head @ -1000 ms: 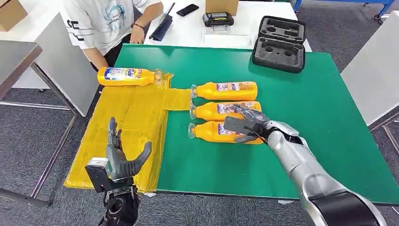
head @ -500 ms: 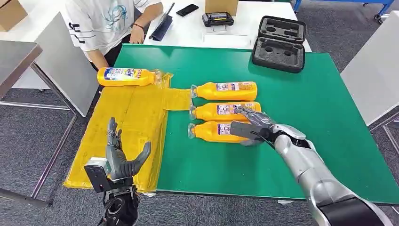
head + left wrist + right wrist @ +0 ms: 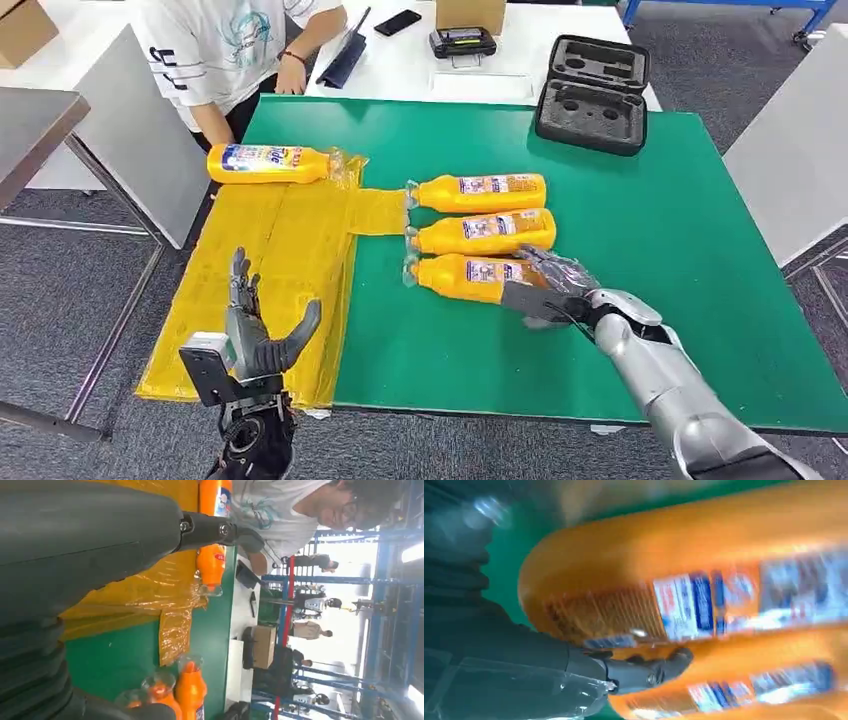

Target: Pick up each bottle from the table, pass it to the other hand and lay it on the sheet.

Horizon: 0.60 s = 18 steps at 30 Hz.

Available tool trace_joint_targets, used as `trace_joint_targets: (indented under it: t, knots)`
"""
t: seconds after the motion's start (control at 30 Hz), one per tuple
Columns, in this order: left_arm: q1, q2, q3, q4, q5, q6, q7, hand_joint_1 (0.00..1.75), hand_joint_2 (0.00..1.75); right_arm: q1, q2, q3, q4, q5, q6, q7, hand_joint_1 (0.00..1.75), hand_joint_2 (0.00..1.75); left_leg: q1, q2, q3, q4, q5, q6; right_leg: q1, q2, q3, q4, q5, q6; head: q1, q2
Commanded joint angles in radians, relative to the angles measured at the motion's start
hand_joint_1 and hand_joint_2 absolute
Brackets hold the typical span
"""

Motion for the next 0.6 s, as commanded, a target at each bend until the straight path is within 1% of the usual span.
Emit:
trace_joint_targets:
  t: [0.03, 0.07, 0.1, 0.13, 0.17, 0.33, 0.37, 0.4, 0.47, 0.5, 0.57, 0.6]
  knots:
    - [-0.035, 0.020, -0.024, 0.065, 0.003, -0.001, 0.003, 0.00, 1.75, 0.046, -0.038, 0.035, -0.022, -0.001, 0.004, 0.006, 0.00, 1.75, 0.000, -0.001, 0.003, -0.001, -0.001, -0.001, 0.000, -0.001, 0.003, -0.001, -0.001, -0.001, 0.000, 0.000]
    - [-0.033, 0.022, -0.022, 0.065, 0.007, 0.004, 0.003, 0.00, 1.75, 0.044, -0.048, 0.045, -0.034, -0.003, 0.030, 0.016, 0.00, 1.75, 0.001, -0.001, 0.006, -0.002, -0.002, -0.002, 0.001, 0.000, 0.006, -0.001, -0.002, -0.002, -0.001, 0.000]
    - [-0.032, 0.022, -0.018, 0.064, 0.015, 0.000, 0.003, 0.00, 1.75, 0.054, -0.058, 0.048, -0.043, -0.005, 0.033, 0.017, 0.00, 1.75, 0.002, -0.001, 0.008, -0.001, -0.003, -0.003, 0.002, 0.000, 0.009, -0.002, -0.003, -0.003, 0.000, 0.000]
    - [-0.032, 0.023, -0.018, 0.064, 0.014, 0.001, 0.003, 0.00, 1.75, 0.064, -0.068, 0.051, -0.051, -0.006, 0.032, 0.018, 0.00, 1.75, 0.001, -0.002, 0.004, -0.001, -0.001, -0.001, 0.001, -0.001, 0.004, -0.001, -0.001, -0.001, -0.001, 0.000]
    - [-0.033, 0.023, -0.017, 0.067, 0.012, -0.003, 0.003, 0.00, 1.75, 0.074, -0.077, 0.054, -0.055, -0.006, 0.034, 0.018, 0.00, 1.75, 0.001, -0.003, 0.006, -0.002, -0.001, -0.002, 0.001, -0.002, 0.007, -0.002, -0.002, -0.002, 0.000, 0.000]
    - [-0.041, 0.017, -0.013, 0.082, 0.014, -0.014, 0.003, 0.00, 1.75, 0.087, -0.093, 0.065, -0.068, -0.004, 0.045, 0.035, 0.00, 1.75, 0.001, -0.001, 0.004, -0.001, -0.001, -0.001, 0.001, -0.001, 0.005, -0.001, -0.001, -0.001, 0.000, 0.000]
    - [-0.042, 0.016, -0.012, 0.085, 0.016, -0.017, 0.003, 0.00, 1.75, 0.085, -0.096, 0.067, -0.068, -0.003, 0.049, 0.037, 0.00, 1.75, 0.002, -0.001, 0.011, -0.002, -0.003, -0.003, 0.002, -0.001, 0.011, -0.002, -0.003, -0.003, -0.001, 0.000]
    - [-0.042, 0.015, -0.010, 0.086, 0.016, -0.018, 0.003, 0.00, 1.75, 0.082, -0.099, 0.070, -0.068, -0.003, 0.051, 0.038, 0.00, 1.75, 0.001, -0.002, 0.006, -0.001, -0.001, -0.002, 0.001, -0.002, 0.006, -0.002, -0.002, -0.002, 0.000, 0.000]
    - [-0.038, 0.012, -0.003, 0.076, 0.018, -0.020, 0.003, 0.00, 1.75, 0.068, -0.097, 0.074, -0.062, -0.003, 0.051, 0.040, 0.00, 1.75, 0.002, -0.001, 0.009, -0.001, -0.003, -0.002, 0.002, -0.001, 0.010, -0.002, -0.003, -0.003, 0.000, 0.000]
    - [-0.038, 0.012, -0.002, 0.074, 0.017, -0.020, 0.003, 0.00, 1.75, 0.063, -0.094, 0.076, -0.060, -0.002, 0.050, 0.040, 0.00, 1.75, 0.001, -0.001, 0.005, -0.001, -0.001, -0.002, 0.001, -0.001, 0.005, -0.001, -0.001, -0.002, 0.000, 0.000]
    - [-0.043, 0.010, 0.003, 0.073, 0.020, -0.023, 0.003, 0.00, 1.75, 0.044, -0.065, 0.078, -0.049, 0.004, 0.043, 0.050, 0.00, 1.75, 0.001, -0.001, 0.008, -0.001, -0.003, -0.003, 0.001, -0.001, 0.009, -0.001, -0.003, -0.003, 0.000, 0.000]
    - [-0.048, 0.009, 0.004, 0.080, 0.024, -0.028, 0.003, 0.00, 1.75, 0.037, -0.057, 0.079, -0.047, 0.006, 0.044, 0.058, 0.00, 1.75, 0.001, 0.000, 0.005, -0.001, -0.001, -0.002, 0.001, 0.000, 0.005, -0.001, -0.001, -0.002, 0.000, 0.000]
